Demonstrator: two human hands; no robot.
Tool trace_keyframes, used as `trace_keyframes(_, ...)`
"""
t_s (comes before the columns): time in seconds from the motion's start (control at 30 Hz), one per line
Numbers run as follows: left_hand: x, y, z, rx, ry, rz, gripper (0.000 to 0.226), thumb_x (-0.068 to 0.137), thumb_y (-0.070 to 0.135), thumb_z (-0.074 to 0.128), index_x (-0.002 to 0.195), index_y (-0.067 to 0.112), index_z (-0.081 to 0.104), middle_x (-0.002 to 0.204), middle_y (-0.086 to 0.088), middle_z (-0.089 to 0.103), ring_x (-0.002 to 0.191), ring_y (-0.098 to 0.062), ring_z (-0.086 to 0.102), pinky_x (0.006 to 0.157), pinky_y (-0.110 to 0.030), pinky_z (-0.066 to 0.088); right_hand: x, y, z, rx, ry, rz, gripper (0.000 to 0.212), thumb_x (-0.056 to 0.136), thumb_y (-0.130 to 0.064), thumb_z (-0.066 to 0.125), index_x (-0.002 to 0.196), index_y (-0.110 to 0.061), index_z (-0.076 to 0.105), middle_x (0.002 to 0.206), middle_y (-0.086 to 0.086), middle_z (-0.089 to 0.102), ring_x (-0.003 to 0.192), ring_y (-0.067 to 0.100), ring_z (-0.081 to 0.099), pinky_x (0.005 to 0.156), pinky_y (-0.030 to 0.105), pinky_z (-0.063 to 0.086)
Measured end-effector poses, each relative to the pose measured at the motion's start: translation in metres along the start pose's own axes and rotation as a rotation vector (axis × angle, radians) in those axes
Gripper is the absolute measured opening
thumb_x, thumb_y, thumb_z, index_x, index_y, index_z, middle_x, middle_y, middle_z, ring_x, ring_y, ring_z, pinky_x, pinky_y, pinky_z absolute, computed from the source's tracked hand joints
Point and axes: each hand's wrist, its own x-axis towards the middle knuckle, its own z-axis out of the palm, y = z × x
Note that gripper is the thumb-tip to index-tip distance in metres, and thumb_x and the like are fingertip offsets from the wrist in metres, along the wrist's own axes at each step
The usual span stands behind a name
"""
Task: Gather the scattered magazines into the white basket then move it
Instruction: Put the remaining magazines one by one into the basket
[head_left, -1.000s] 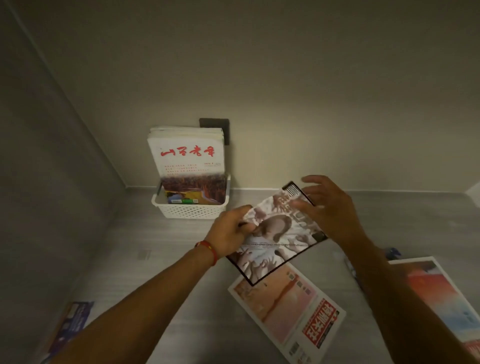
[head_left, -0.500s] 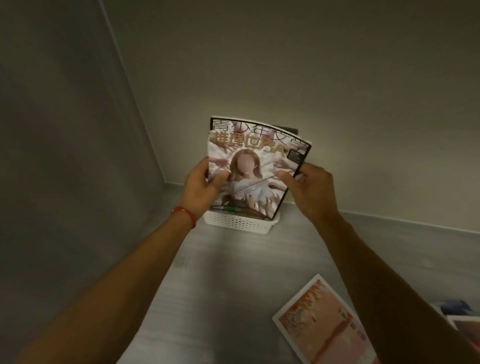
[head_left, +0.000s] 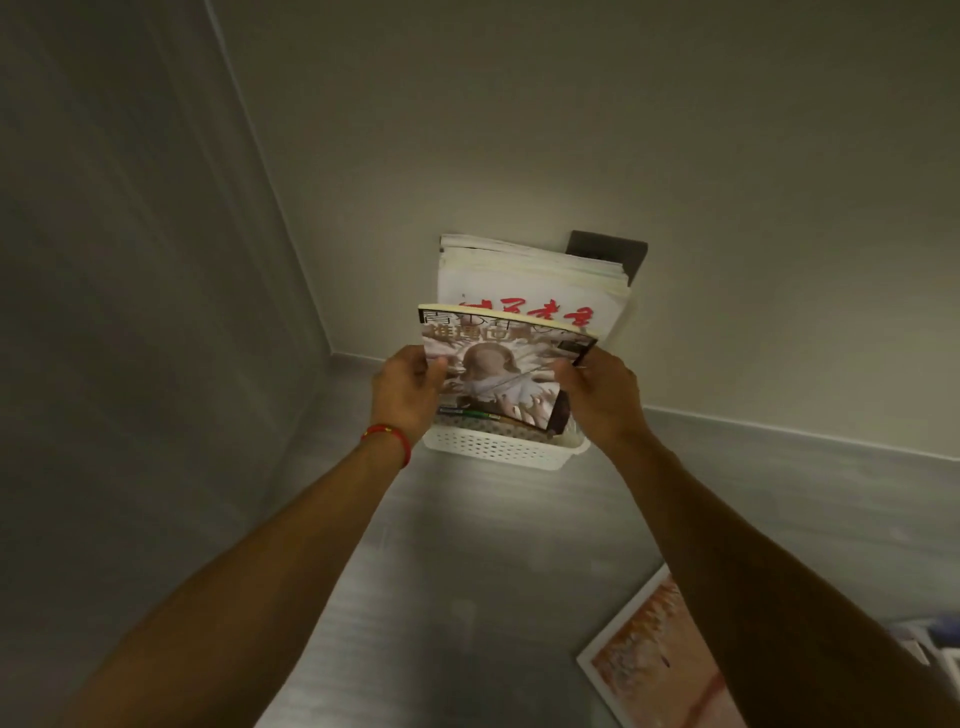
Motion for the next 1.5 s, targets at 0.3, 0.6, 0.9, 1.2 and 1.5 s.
trace_keyframes(0.3,0.003,0.003,0.023,-0.117,0.083,-0.073,0.021,0.090,0.008,0.064,0.109,0.014,0.057,0.108,-0.012,0.072,0.102,-0.027,0.069,0.093,-0.048,0.056,-0.012,0.001,0.021,0.433,-0.132,0.286,0.057,0.079,-0.002,0.060,0.131,-0.025,0.054,0.120,0.000,0.068,0.110,0.020,0.065,0.098,0.043,0.053)
trace_keyframes(0.6,0.005,0.001,0.026,-0.160,0.067,-0.200,0.042,0.087,-0.006,0.060,0.123,0.013,0.050,0.110,-0.006,0.063,0.109,-0.029,0.061,0.093,-0.042,0.055,-0.009,0.005,0.013,0.576,-0.193,0.324,0.051,0.083,0.005,0.060,0.125,-0.021,0.045,0.119,0.001,0.066,0.108,0.016,0.064,0.085,0.036,0.056)
trace_keyframes(0.9,-0.135,-0.006,0.054,0.219,0.017,0.097,0.050,0.079,-0.008,0.059,0.125,0.012,0.057,0.128,-0.012,0.056,0.111,-0.027,0.059,0.095,-0.041,0.053,-0.141,0.161,-0.085,-0.066,-0.151,0.189,0.030,0.089,-0.001,0.059,0.115,-0.012,0.068,0.120,0.008,0.068,0.104,0.025,0.066,0.088,0.022,0.043)
trace_keyframes(1.2,-0.286,-0.013,0.173,0.465,-0.668,0.080,0.045,0.086,0.014,0.059,0.130,0.019,0.059,0.139,-0.002,0.053,0.132,-0.021,0.045,0.114,-0.035,0.034,-0.303,0.249,-0.132,-0.517,-0.365,0.521,0.056,0.082,-0.058,0.059,0.129,-0.027,0.048,0.128,0.002,0.050,0.118,0.020,0.049,0.096,0.040,0.048)
trace_keyframes(1.5,-0.319,-0.008,0.184,0.557,-0.689,0.138,0.049,0.086,0.012,0.052,0.134,0.018,0.051,0.143,-0.005,0.048,0.134,-0.026,0.045,0.113,-0.037,0.039,-0.304,0.246,-0.147,-0.344,-0.294,0.444,0.019,0.093,-0.034,0.056,0.108,-0.022,0.053,0.108,0.001,0.059,0.096,0.016,0.063,0.087,0.035,0.057)
